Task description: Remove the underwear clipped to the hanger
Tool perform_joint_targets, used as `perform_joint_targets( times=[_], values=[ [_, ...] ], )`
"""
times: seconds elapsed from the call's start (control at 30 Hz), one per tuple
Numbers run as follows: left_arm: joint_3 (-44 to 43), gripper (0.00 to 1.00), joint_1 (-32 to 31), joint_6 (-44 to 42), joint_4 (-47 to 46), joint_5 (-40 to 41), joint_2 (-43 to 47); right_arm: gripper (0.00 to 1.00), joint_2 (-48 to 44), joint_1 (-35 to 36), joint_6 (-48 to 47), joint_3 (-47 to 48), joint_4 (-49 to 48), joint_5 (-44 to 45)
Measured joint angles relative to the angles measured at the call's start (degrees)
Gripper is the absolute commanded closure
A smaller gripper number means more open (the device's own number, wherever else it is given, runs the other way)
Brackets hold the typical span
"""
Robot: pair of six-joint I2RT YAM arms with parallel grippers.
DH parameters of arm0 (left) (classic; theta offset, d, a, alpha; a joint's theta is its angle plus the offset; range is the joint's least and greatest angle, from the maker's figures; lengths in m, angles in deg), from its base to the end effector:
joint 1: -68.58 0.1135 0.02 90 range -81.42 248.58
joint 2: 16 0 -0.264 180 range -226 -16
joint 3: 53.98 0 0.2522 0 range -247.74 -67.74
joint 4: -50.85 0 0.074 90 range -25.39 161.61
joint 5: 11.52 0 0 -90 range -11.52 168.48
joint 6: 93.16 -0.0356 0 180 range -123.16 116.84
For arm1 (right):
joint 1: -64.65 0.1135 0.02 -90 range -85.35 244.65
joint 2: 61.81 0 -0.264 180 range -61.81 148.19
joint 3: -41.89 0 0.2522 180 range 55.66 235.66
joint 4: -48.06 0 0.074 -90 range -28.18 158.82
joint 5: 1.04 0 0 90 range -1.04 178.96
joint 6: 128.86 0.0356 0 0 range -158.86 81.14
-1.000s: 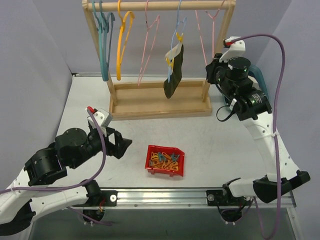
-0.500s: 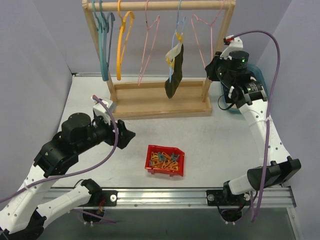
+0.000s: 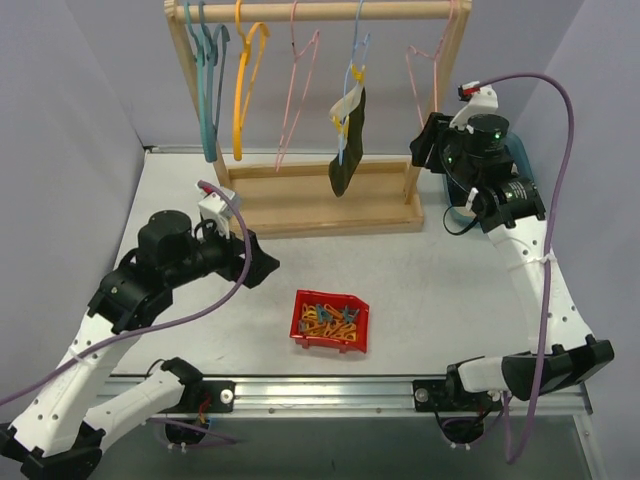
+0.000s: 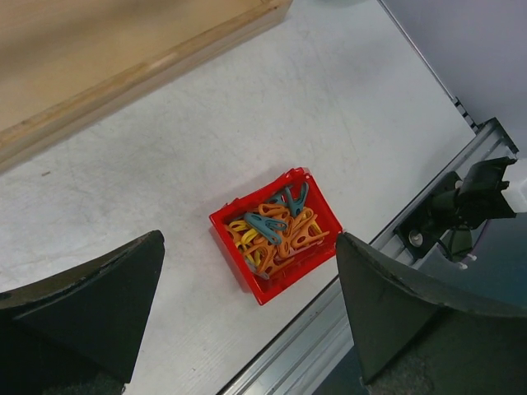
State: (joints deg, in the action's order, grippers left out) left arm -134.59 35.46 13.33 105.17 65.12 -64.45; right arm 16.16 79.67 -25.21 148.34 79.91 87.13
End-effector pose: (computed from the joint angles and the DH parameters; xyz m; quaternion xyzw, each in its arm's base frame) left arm 0.1287 -0.0938 0.4043 0.1834 0.8061 -0.3201 0.4626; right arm 0.2856 0.0778 0.4855 -0.0197 0.7273 0.1811 0.6617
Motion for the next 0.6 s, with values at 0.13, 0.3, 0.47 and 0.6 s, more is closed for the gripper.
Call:
perform_joint_targets(
  times=[0.13,0.3,0.47,0.6],
  values=[
    [0.70,0.06,4.28,0.57,-0.52,-3.43,-3.15,0.10,-2.91,0.00,0.09,-2.27,0.20,-0.28],
    [1.81,0.06,9.53,2.54,-0.07,-1.88,-3.43,0.00,-8.13,0.00,0.50,-4.44,0.72,0.55],
    [1.90,0.06,13.90,3.52,1.95,-0.09,-5.79,0.00,-18.12,0.00,2.05,-8.96,1.70,3.06],
    [2.60,0.06,18.14,4.09,3.48,-1.44,-11.02,0.00,-25.68,0.00,3.10,-13.88,2.43,2.45]
  ],
)
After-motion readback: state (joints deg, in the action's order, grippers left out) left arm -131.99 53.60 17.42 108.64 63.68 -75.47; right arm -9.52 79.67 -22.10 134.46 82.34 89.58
